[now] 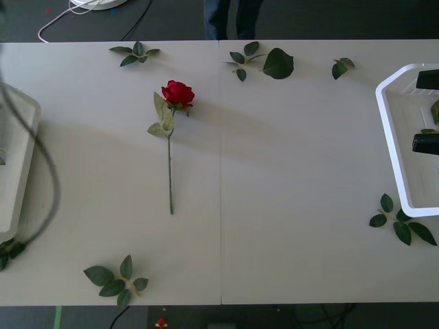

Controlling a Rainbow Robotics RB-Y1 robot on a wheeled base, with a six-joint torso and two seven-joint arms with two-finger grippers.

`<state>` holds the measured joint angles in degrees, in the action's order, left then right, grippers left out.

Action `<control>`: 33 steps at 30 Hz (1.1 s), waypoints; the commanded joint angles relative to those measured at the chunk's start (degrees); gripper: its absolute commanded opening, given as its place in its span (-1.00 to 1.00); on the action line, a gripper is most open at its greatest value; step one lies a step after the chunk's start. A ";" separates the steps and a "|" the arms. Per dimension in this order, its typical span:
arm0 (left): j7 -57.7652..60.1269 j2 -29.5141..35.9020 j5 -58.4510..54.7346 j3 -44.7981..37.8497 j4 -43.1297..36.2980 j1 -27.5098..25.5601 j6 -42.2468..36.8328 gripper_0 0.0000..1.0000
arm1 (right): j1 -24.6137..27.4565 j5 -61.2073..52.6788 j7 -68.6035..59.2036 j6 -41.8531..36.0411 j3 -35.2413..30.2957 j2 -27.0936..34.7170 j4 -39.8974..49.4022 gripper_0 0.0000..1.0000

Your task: Place the red flowers into the right box and the blue flowers into the left box. If a person shows an open palm, hand one flower to the person first, then continue sorting.

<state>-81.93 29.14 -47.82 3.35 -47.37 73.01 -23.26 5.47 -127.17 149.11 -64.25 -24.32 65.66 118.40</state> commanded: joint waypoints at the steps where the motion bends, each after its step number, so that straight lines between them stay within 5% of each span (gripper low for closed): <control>1: -8.95 -4.44 1.06 -1.94 -0.53 5.39 5.42 -1.00 | 0.42 -0.80 1.54 -0.26 -0.99 2.72 1.13 1.00; 33: -16.50 -5.32 -4.56 -3.87 -0.53 5.65 5.51 -1.00 | 0.42 -0.80 1.54 -0.26 -0.99 2.72 1.13 1.00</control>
<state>-93.48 23.92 -51.92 1.07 -47.25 74.40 -18.33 5.49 -127.17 149.11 -64.27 -24.32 65.66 118.45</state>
